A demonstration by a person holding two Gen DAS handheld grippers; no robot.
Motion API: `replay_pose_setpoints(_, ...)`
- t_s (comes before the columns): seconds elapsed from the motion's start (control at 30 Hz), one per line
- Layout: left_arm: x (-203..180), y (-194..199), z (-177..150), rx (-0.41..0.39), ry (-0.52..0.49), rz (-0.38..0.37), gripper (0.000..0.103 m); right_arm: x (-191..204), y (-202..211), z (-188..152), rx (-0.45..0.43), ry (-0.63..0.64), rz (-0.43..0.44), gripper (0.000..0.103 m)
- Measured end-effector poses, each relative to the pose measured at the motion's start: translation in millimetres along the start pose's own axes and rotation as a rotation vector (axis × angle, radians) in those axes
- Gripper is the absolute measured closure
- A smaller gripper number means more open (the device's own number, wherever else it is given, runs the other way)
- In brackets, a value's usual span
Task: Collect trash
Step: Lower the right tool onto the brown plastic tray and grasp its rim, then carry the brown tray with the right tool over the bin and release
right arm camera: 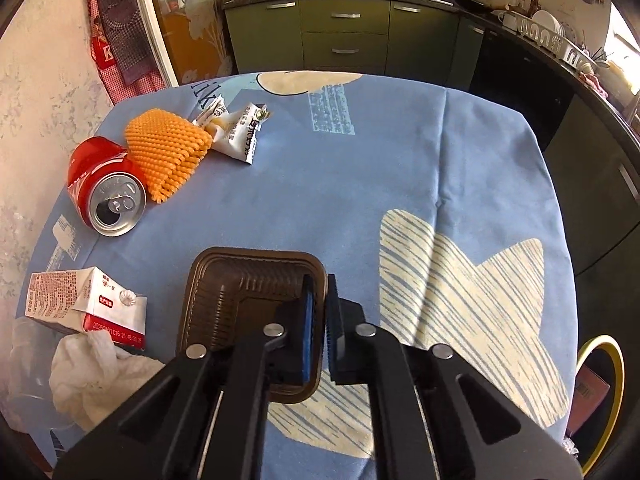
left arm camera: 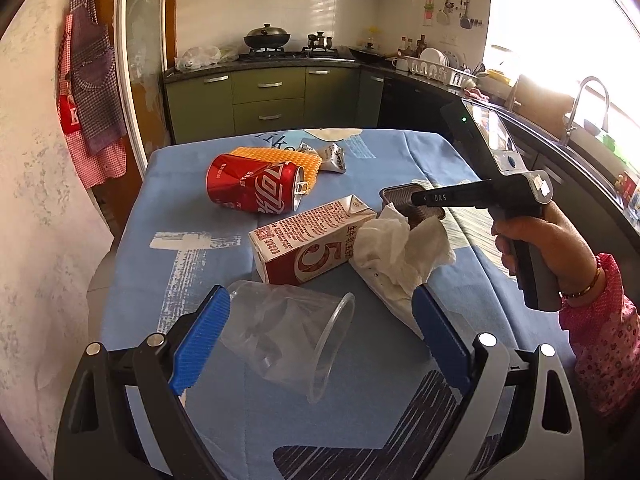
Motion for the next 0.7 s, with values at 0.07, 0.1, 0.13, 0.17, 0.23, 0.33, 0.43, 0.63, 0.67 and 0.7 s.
replay_pose_setpoints(0.07, -2, 0, 0, 0.000, -0.004, -0.002, 0.012, -4, 8, 1, -0.019, -0.009, -0.001, 0.099)
replay_pose_setpoints(0.1, -4, 1, 1, -0.001, -0.005, -0.002, 0.012, -7, 14, 2, -0.031, -0.013, -0.002, 0.099)
replay_pose_setpoints(0.13, -5, 1, 1, -0.002, -0.008, -0.002, 0.012, -10, 21, 2, -0.045, -0.018, -0.005, 0.099)
replay_pose_setpoints(0.17, -6, 2, 1, -0.003, -0.011, -0.003, 0.012, -14, 28, 2, -0.059, -0.023, -0.009, 0.099)
replay_pose_setpoints(0.23, -9, 4, 2, -0.006, -0.017, -0.004, 0.012, -26, 44, 0, -0.091, -0.041, -0.019, 0.099)
replay_pose_setpoints(0.33, -15, 7, 3, -0.010, -0.030, -0.008, 0.012, -57, 75, -9, -0.141, -0.087, -0.053, 0.099)
replay_pose_setpoints(0.43, -21, 8, 4, -0.010, -0.043, -0.014, 0.012, -100, 102, -26, -0.180, -0.149, -0.120, 0.099)
replay_pose_setpoints(0.63, -37, 5, 3, 0.002, -0.070, -0.027, 0.012, -209, 145, -87, -0.193, -0.316, -0.314, 0.099)
replay_pose_setpoints(0.67, -40, 5, 2, 0.004, -0.074, -0.031, 0.012, -228, 149, -99, -0.183, -0.347, -0.344, 0.099)
replay_pose_setpoints(0.7, -43, 4, 2, 0.007, -0.078, -0.035, 0.012, -241, 150, -108, -0.173, -0.366, -0.370, 0.099)
Point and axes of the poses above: each gripper's, at about its wrist camera, not at the fingertips, and y roughly against the way its jaws point, x to its left, z to its top, the point moved 9 cm from there along -y, roughly the way its jaws point, and after that the axes turned 2 degrees about z, right-handed, at the moved point
